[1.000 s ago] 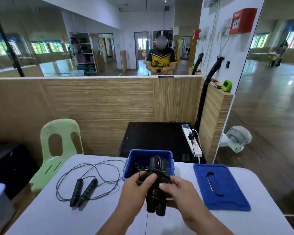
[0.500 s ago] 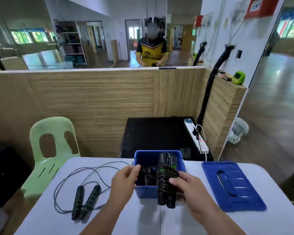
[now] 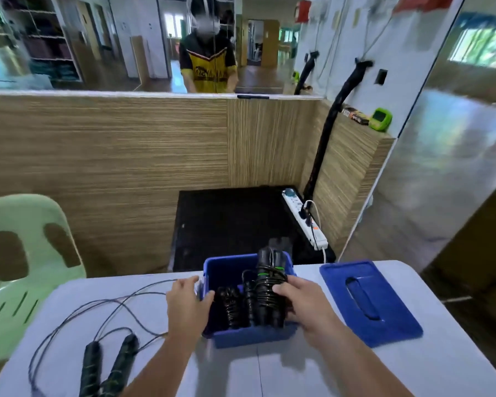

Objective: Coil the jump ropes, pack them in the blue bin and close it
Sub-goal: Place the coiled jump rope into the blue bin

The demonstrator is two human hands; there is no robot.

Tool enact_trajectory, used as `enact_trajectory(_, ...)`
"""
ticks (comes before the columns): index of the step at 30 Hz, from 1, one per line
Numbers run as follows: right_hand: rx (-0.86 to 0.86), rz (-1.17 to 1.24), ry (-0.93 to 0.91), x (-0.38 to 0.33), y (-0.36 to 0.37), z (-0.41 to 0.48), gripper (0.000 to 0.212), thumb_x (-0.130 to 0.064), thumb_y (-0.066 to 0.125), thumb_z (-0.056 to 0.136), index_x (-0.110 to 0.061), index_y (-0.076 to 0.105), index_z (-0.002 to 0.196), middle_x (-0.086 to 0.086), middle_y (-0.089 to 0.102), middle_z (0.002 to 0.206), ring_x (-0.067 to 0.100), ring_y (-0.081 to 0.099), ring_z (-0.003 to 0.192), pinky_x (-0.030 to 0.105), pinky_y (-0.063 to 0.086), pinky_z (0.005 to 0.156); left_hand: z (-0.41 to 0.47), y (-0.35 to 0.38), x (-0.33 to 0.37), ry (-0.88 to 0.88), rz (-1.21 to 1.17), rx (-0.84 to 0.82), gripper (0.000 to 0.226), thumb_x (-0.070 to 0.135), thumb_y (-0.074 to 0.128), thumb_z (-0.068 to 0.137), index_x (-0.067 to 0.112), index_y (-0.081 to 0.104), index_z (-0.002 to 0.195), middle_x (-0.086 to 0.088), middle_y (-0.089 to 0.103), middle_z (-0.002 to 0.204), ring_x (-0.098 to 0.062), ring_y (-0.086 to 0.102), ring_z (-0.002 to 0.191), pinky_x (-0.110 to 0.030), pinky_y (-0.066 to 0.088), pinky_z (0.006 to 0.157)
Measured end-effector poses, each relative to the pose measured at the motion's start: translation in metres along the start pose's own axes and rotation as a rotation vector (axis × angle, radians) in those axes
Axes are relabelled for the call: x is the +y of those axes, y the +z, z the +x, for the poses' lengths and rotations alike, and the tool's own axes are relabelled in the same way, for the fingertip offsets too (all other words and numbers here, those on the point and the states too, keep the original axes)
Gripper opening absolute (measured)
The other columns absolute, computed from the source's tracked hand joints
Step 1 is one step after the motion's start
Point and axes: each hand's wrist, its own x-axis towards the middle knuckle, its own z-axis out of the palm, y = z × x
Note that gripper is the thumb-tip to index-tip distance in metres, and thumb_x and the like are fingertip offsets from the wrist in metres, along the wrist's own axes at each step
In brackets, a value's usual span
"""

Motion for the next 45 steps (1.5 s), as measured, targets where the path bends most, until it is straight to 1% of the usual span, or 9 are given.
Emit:
enact_trajectory(5,-0.017,-0.020,0.020,0.004,-0.008,0.024,0.015,-0.010,0.064,0.090,-0.010,0.077,0.097,0.014,0.078,0.098,0.032,0.075,0.097,0.047,0.061,0.087,-0.002,0.015,0.000,-0.103,-0.033,-0.059,0.047,0.038,0.074,0.088,0.016,0.064,0.128,-0.008,0.065,0.113,-0.028,0.063,0.103,-0.039,0.051,0.085)
enact_trajectory(10,-0.034,-0.069,0.022,0.008,-0.016,0.045,0.012,-0.010,0.066,0.086,-0.008,0.077,0.091,0.019,0.077,0.094,0.030,0.074,0.085,0.049,0.060,0.079,-0.011,0.012,0.013,-0.094,-0.110,-0.014,0.031,0.016,0.066,0.090,0.025,0.066,0.120,0.008,0.067,0.097,-0.017,0.061,0.084,-0.032,0.046,0.072)
enact_trajectory(13,-0.016,-0.144,0.009,0.010,-0.017,0.053,0.009,-0.009,0.068,0.086,-0.009,0.077,0.084,0.011,0.077,0.082,0.023,0.072,0.075,0.037,0.058,0.066,-0.015,0.011,0.014,-0.078,-0.111,-0.005,0.030,0.014,0.063,0.088,0.026,0.069,0.115,0.006,0.070,0.093,-0.018,0.063,0.081,-0.035,0.051,0.071)
enact_trajectory(18,0.028,-0.314,0.006,0.016,-0.018,0.059,0.007,-0.018,0.073,0.079,-0.013,0.077,0.082,0.005,0.078,0.077,0.025,0.075,0.077,0.044,0.061,0.075,-0.020,0.016,0.007,-0.084,-0.077,0.016,0.038,0.022,0.061,0.093,0.032,0.063,0.129,0.004,0.066,0.104,-0.012,0.057,0.087,-0.030,0.045,0.074)
enact_trajectory(22,0.118,-0.540,-0.043,0.017,-0.012,0.060,0.010,-0.025,0.074,0.080,-0.015,0.073,0.078,-0.001,0.074,0.071,0.018,0.071,0.070,0.032,0.054,0.062,-0.028,0.015,0.006,-0.084,-0.105,0.023,0.044,0.023,0.058,0.094,0.035,0.058,0.137,0.004,0.063,0.111,-0.009,0.055,0.092,-0.030,0.046,0.078)
enact_trajectory(26,0.142,-0.746,-0.070,0.020,-0.004,0.060,0.011,-0.027,0.071,0.082,-0.016,0.068,0.085,0.000,0.070,0.079,0.013,0.064,0.071,0.023,0.042,0.053,-0.037,0.012,0.006,-0.073,-0.135,0.041,0.047,0.021,0.059,0.095,0.036,0.056,0.140,0.005,0.061,0.112,-0.005,0.050,0.090,-0.027,0.040,0.076)
enact_trajectory(32,0.161,-0.853,0.015,0.035,0.012,0.064,0.022,-0.024,0.063,0.086,-0.012,0.065,0.104,0.007,0.072,0.099,0.028,0.067,0.092,0.034,0.056,0.079,-0.046,0.011,0.003,-0.075,-0.160,0.049,0.051,0.024,0.057,0.098,0.036,0.050,0.146,0.007,0.058,0.116,-0.006,0.052,0.095,-0.025,0.041,0.077)
enact_trajectory(39,0.205,-0.869,0.083,0.044,0.023,0.066,0.025,-0.013,0.052,0.096,-0.004,0.057,0.119,0.015,0.068,0.117,0.033,0.066,0.106,0.027,0.040,0.070,-0.055,0.009,0.003,-0.095,-0.189,0.057,0.051,0.024,0.060,0.099,0.029,0.049,0.149,0.011,0.053,0.120,0.000,0.051,0.088,-0.024,0.041,0.078)
enact_trajectory(45,0.207,-0.839,0.166,0.052,0.025,0.072,0.035,-0.009,0.048,0.099,0.002,0.049,0.132,0.021,0.063,0.129,0.036,0.064,0.112,0.030,0.043,0.073,-0.058,0.009,0.001,-0.088,-0.183,0.055,0.053,0.024,0.061,0.099,0.030,0.049,0.150,0.010,0.053,0.121,-0.004,0.051,0.095,-0.024,0.043,0.079)
